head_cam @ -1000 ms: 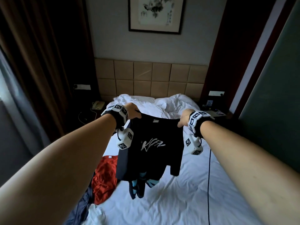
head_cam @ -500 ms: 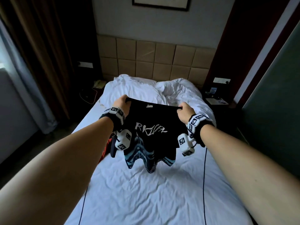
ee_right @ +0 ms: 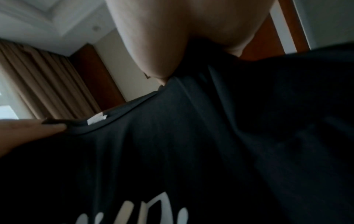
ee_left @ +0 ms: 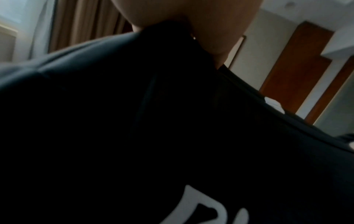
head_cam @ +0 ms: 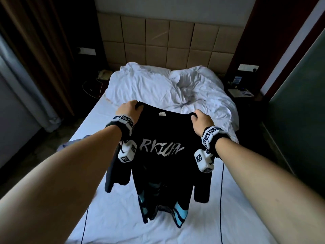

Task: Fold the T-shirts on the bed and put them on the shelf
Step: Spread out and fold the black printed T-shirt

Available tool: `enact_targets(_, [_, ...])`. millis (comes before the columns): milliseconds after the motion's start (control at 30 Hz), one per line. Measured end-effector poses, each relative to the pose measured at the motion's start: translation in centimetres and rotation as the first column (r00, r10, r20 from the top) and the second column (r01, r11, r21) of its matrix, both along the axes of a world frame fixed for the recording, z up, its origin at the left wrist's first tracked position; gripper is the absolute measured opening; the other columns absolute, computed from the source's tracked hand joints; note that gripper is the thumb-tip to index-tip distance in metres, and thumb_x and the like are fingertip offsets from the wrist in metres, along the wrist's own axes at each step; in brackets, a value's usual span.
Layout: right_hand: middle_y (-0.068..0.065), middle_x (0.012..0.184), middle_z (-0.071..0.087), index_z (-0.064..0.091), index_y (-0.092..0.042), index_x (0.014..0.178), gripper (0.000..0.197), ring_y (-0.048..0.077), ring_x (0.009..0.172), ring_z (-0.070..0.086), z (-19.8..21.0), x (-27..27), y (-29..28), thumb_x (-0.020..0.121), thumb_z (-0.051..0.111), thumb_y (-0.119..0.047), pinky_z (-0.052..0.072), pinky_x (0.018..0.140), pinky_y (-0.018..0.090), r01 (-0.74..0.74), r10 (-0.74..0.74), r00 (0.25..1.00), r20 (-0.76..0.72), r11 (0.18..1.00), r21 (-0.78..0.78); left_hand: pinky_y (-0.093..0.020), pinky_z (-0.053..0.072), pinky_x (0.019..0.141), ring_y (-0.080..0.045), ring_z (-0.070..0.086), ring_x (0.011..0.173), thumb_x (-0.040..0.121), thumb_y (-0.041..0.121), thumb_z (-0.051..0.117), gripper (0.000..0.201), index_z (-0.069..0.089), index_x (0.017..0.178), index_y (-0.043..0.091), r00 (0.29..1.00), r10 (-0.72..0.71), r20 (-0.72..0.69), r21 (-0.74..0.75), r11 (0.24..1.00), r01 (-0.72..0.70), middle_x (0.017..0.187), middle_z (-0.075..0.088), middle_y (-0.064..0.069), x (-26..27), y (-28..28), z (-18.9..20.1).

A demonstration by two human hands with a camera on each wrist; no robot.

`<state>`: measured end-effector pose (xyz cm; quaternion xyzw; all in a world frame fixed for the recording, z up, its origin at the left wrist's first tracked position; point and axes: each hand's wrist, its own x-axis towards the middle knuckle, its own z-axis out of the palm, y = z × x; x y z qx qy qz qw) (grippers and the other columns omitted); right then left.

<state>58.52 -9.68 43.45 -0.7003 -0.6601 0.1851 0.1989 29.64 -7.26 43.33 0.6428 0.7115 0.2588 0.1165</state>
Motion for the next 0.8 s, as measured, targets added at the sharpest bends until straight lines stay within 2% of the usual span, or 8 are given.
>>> enact_targets(67, [0.003,0.067,0.040,0.030,-0.019,0.074,0.027,0.030,0.070,0.046,-2.0,-0.1,2.0,0.100,0.034,-0.027,0.033,0.057,0.035,0.005,-0.002,0.999,0.039,0.998,-0.066,-0.029,0.034,0.054,-0.034,0.058,0.070,0.095,0.043,0.044,0.035,0.046,0.073,0.016,0.996,-0.017,-0.093,-0.056,0.998,0.012,0.075,0.059,-0.012,-0.2,2.2,-2.0])
enact_targets(133, [0.004,0.071,0.042,0.035,-0.017,0.085,0.020,0.032,0.075,0.048,-4.4,-0.5,4.7,0.100,0.034,-0.030,0.038,0.065,0.036,0.013,-0.002,0.997,0.079,0.991,-0.137,-0.031,0.036,0.062,-0.035,0.060,0.082,0.096,0.043,0.043,0.031,0.051,0.084,0.016,0.987,-0.045,-0.154,-0.104,0.994,0.030,0.088,0.063,-0.013,-0.4,4.8,-4.5])
enact_targets(300, [0.017,0.098,0.058,0.046,-0.013,0.101,0.022,0.038,0.085,0.056,-12.0,-1.8,12.2,0.101,0.035,-0.032,0.041,0.067,0.036,0.056,-0.018,0.987,0.157,0.968,-0.243,-0.038,0.042,0.082,-0.037,0.055,0.108,0.096,0.030,0.046,0.028,0.055,0.114,0.010,0.982,-0.125,-0.138,-0.258,0.962,0.086,0.118,0.058,-0.018,-1.2,12.1,-12.8])
enact_targets(400, [0.021,0.101,0.062,0.048,-0.011,0.101,0.023,0.041,0.089,0.059,-16.8,-2.6,16.0,0.100,0.038,-0.031,0.046,0.070,0.039,0.087,-0.045,0.985,0.169,0.964,-0.253,-0.039,0.043,0.085,-0.038,0.055,0.109,0.094,0.025,0.049,0.029,0.058,0.117,0.011,0.984,-0.141,-0.105,-0.341,0.935,0.097,0.119,0.058,-0.019,-1.7,16.3,-17.8])
enact_targets(500, [0.022,0.107,0.064,0.057,-0.012,0.109,0.027,0.042,0.096,0.059,-21.3,-3.1,19.3,0.098,0.041,-0.032,0.051,0.078,0.041,0.117,-0.078,0.984,0.157,0.958,-0.260,-0.042,0.045,0.089,-0.039,0.056,0.109,0.091,0.024,0.052,0.030,0.061,0.117,0.013,0.983,-0.156,-0.098,-0.397,0.912,0.105,0.118,0.058,-0.018,-1.9,19.8,-22.2])
enact_targets(600, [0.020,0.096,0.062,0.055,-0.009,0.090,0.025,0.040,0.083,0.054,-25.3,-3.3,21.2,0.096,0.042,-0.030,0.040,0.067,0.036,0.164,-0.119,0.979,0.163,0.941,-0.298,-0.045,0.044,0.092,-0.038,0.053,0.113,0.091,0.024,0.053,0.030,0.062,0.117,0.014,0.984,-0.140,-0.110,-0.430,0.899,0.080,0.119,0.057,-0.017,-1.6,22.1,-26.3])
enact_targets(700, [0.017,0.085,0.052,0.045,-0.010,0.074,0.026,0.033,0.073,0.044,-28.3,-3.1,21.7,0.095,0.040,-0.023,0.034,0.065,0.033,0.215,-0.170,0.974,0.151,0.908,-0.361,-0.044,0.044,0.093,-0.036,0.051,0.115,0.091,0.020,0.052,0.027,0.064,0.114,0.013,0.991,-0.101,-0.093,-0.479,0.877,0.044,0.120,0.057,-0.018,-1.0,23.0,-29.5])
enact_targets(800, [0.023,0.101,0.061,0.060,-0.009,0.088,0.025,0.041,0.086,0.055,-30.4,-3.0,20.7,0.095,0.039,-0.021,0.035,0.069,0.033,0.241,-0.190,0.968,0.163,0.881,-0.407,-0.041,0.049,0.084,-0.040,0.060,0.104,0.090,0.019,0.046,0.028,0.066,0.109,0.011,0.993,-0.091,-0.072,-0.556,0.830,0.036,0.113,0.064,-0.019,-0.3,21.8,-32.1])
